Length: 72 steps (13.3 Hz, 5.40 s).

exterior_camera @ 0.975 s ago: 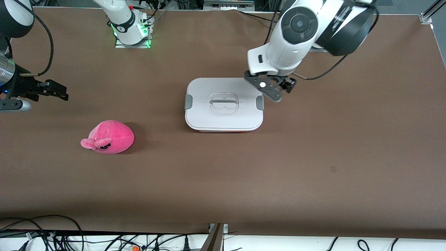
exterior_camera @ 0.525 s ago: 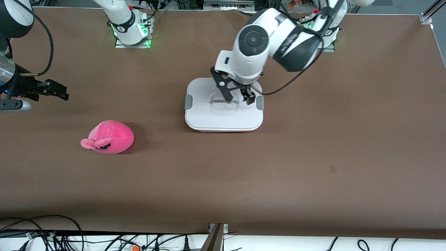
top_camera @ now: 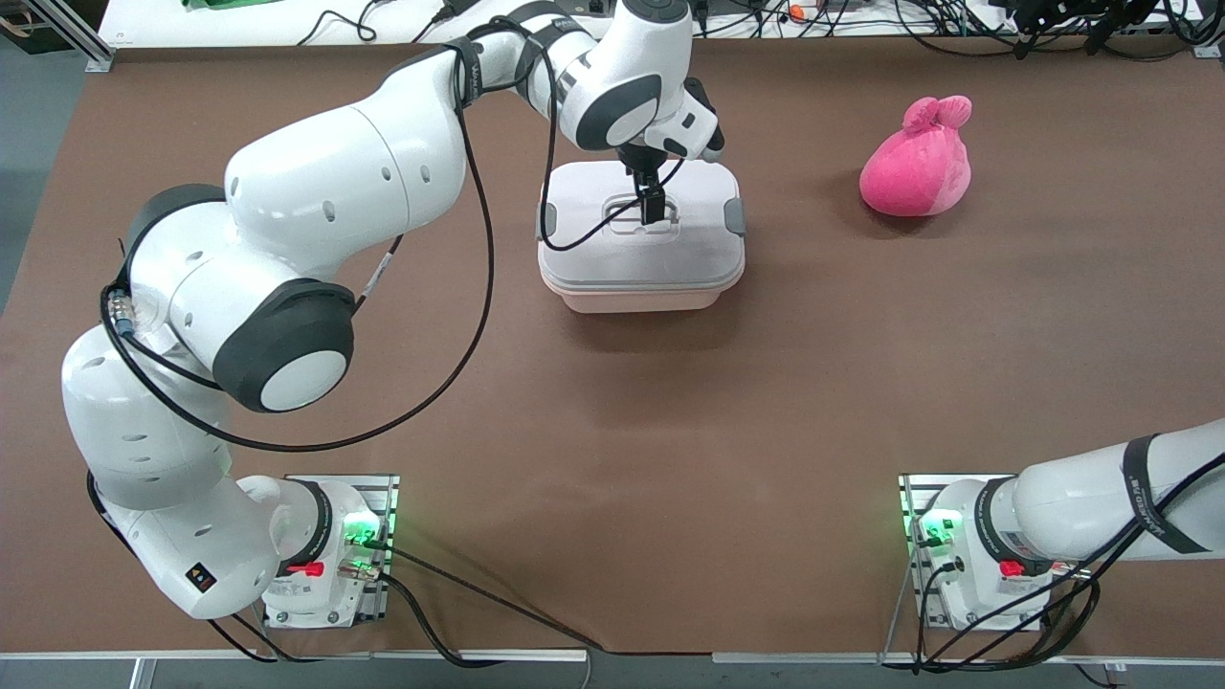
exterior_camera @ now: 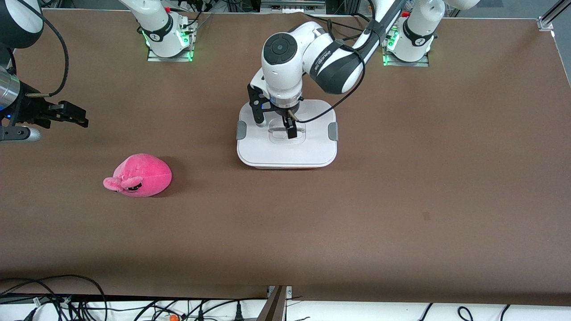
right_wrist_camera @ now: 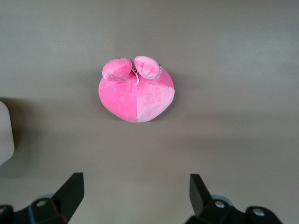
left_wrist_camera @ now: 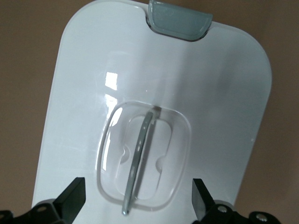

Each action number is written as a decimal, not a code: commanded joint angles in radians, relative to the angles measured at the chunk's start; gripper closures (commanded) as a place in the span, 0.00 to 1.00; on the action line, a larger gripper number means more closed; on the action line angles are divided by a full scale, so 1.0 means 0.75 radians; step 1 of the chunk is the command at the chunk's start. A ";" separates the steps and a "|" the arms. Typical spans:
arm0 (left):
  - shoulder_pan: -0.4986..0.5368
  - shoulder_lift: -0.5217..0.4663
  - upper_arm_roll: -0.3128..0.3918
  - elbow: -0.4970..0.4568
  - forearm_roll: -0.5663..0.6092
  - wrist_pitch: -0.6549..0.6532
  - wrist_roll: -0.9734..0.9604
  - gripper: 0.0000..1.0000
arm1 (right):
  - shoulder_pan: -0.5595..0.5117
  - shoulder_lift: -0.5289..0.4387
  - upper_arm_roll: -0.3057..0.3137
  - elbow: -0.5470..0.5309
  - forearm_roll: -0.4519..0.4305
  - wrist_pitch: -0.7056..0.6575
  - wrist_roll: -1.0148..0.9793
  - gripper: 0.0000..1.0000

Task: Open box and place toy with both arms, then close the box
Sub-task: 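Lower the left gripper and grasp the lid handle, then lift the white lid with the left gripper and set it aside, then move the right gripper toward the pink plush toy, then lower the right gripper and grasp the pink plush toy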

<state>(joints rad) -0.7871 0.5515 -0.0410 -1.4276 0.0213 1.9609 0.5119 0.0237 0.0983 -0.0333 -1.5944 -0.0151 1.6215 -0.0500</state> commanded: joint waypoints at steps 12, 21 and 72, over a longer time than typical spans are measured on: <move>-0.063 -0.026 0.008 -0.060 0.055 -0.004 0.044 1.00 | -0.001 -0.004 -0.003 0.011 0.018 -0.025 -0.005 0.00; -0.037 -0.064 0.020 0.048 0.043 -0.150 0.056 1.00 | -0.003 -0.002 -0.003 0.011 0.016 -0.025 -0.009 0.00; 1.184 -0.204 0.016 0.146 0.017 -0.596 1.168 1.00 | 0.024 0.444 0.005 -0.218 0.041 0.583 -0.234 1.00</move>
<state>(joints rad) 0.1025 0.4046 -0.0298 -1.3294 0.0356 1.5317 1.3637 0.0475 0.4511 -0.0379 -1.7625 0.0041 2.0755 -0.1923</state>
